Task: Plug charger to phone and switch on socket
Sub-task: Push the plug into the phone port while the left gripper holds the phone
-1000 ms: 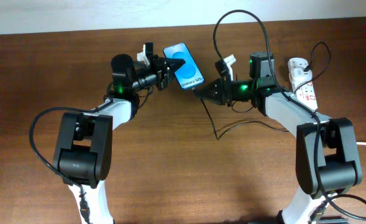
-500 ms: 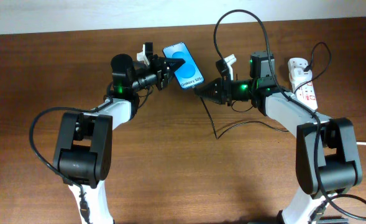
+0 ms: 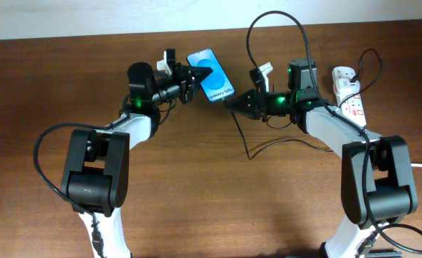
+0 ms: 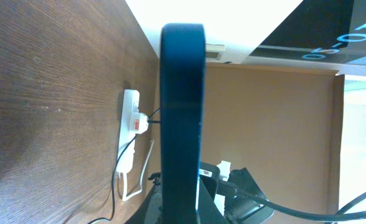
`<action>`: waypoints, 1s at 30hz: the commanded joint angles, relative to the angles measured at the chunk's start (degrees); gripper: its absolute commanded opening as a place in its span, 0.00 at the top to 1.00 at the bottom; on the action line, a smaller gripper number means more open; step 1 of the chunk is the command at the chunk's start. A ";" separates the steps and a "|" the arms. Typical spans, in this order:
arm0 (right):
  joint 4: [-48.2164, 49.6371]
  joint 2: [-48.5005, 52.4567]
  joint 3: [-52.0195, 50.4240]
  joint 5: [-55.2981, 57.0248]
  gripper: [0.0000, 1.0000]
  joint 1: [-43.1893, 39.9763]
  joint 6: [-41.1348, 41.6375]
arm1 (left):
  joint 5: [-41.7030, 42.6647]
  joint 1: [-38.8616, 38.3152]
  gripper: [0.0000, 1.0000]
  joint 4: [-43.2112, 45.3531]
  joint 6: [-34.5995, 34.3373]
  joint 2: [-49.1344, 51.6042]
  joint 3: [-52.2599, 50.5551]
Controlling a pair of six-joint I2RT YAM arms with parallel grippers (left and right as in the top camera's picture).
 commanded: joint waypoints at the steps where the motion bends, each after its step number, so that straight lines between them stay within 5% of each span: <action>1: 0.11 0.15 0.46 3.02 0.96 -0.24 0.52 | 0.92 -0.33 1.00 0.63 0.26 -0.33 1.66; 15: 3.15 0.15 0.46 6.45 0.96 -0.22 5.66 | 1.25 -1.03 1.00 1.31 0.24 -0.33 1.66; 30: 6.08 0.15 0.46 4.42 0.96 -0.22 2.36 | 18.21 0.48 1.00 0.37 -0.83 -0.33 1.66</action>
